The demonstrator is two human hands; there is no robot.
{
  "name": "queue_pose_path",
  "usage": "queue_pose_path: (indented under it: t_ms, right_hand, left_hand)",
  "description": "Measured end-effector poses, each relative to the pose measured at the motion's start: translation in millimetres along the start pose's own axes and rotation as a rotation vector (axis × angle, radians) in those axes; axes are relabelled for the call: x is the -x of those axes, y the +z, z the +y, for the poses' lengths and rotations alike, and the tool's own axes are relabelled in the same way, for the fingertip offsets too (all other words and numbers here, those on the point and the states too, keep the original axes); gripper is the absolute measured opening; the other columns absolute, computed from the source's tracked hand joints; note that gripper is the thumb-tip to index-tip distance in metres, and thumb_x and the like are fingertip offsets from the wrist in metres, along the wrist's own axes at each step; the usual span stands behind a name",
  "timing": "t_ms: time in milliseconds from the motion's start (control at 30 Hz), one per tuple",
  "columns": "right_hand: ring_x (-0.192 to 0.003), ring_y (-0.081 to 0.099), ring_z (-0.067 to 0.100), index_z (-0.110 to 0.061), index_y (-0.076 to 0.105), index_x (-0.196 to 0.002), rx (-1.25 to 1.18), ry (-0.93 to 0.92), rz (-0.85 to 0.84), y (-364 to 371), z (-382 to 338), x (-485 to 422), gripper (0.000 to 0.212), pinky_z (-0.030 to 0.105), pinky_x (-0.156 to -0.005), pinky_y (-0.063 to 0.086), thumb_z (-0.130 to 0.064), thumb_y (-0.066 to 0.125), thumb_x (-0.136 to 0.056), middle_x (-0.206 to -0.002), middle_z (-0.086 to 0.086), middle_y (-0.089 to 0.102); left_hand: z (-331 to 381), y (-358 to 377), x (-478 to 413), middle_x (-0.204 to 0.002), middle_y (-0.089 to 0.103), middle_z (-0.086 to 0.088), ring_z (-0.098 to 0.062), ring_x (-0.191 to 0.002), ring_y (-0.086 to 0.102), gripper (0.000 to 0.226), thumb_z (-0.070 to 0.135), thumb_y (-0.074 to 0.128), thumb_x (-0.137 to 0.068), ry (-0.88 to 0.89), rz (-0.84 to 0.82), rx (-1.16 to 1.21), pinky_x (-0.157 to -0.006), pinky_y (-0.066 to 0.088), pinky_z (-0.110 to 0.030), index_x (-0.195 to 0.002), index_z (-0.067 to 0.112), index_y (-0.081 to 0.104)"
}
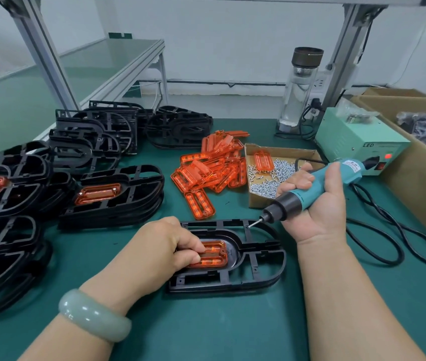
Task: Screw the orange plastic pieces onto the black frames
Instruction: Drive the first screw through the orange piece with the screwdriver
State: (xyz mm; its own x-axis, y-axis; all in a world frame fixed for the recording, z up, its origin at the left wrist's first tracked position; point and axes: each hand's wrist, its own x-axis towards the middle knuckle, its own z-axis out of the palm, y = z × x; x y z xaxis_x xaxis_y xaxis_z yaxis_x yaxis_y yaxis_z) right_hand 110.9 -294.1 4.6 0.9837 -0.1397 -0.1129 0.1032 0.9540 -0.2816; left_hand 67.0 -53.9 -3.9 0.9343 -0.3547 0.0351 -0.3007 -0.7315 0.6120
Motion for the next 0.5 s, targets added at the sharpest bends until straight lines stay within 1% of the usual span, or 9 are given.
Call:
queue_pose_path:
  t_ms: [167,267,400,500]
  right_hand:
    - [-0.045,0.046,0.002,-0.016,0.053,-0.082,0.016,0.007,-0.013,0,2,0,0.037,0.015,-0.050,0.043,-0.053,0.052,-0.090,-0.058,-0.010,0.046]
    - [-0.045,0.046,0.002,-0.016,0.052,-0.082,0.017,0.009,-0.016,0,2,1,0.037,0.015,-0.050,0.043,-0.052,0.052,-0.089,-0.058,-0.010,0.046]
    - [-0.043,0.047,0.002,-0.015,0.053,-0.082,-0.001,0.015,-0.031,0,0,1,0.035,0.015,-0.049,0.044,-0.050,0.057,-0.081,-0.057,-0.010,0.046]
    - [-0.043,0.046,0.002,-0.015,0.052,-0.083,0.013,0.003,-0.031,0,-1,1,0.034,0.015,-0.049,0.043,-0.049,0.058,-0.078,-0.057,-0.010,0.046]
  left_hand:
    - [2,2,1,-0.080,0.053,0.011,-0.001,-0.077,0.053,0.015,0.025,0.075,-0.078,0.024,0.020,-0.035,-0.067,0.033,-0.006,-0.087,0.037,0.075]
    - [7,6,-3,-0.084,0.053,0.010,-0.006,-0.081,0.053,0.014,0.025,0.073,-0.081,0.036,0.072,-0.045,-0.074,0.039,-0.016,-0.092,0.032,0.076]
    - [11,7,-10,-0.091,0.054,0.005,-0.011,-0.087,0.053,0.016,0.027,0.069,-0.084,0.046,0.047,-0.109,-0.081,0.042,-0.024,-0.099,0.033,0.074]
    - [10,5,-15,-0.092,0.054,0.004,-0.012,-0.087,0.053,0.018,0.024,0.069,-0.084,0.081,0.028,-0.125,-0.081,0.041,-0.022,-0.100,0.030,0.074]
